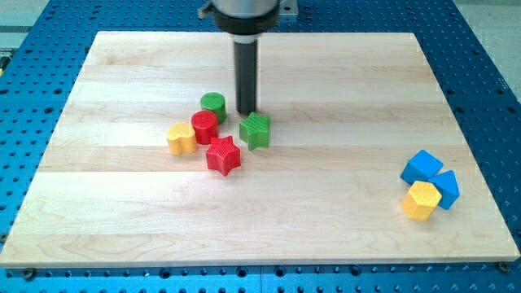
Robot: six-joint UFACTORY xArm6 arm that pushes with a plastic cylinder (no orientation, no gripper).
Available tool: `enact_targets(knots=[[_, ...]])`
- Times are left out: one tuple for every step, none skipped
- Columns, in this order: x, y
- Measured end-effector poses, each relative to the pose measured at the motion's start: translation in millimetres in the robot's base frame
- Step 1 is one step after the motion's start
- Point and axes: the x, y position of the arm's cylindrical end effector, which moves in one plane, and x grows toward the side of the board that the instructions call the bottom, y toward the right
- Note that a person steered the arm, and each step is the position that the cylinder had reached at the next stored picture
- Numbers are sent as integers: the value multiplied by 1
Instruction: Place the green star at the left of the hexagon
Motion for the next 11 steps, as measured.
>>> enact_targets(knots=[[33,-11],[71,25],[64,102],[16,121],[49,132],[115,115],[119,124],[104,113],[117,112],[125,99],[141,128]])
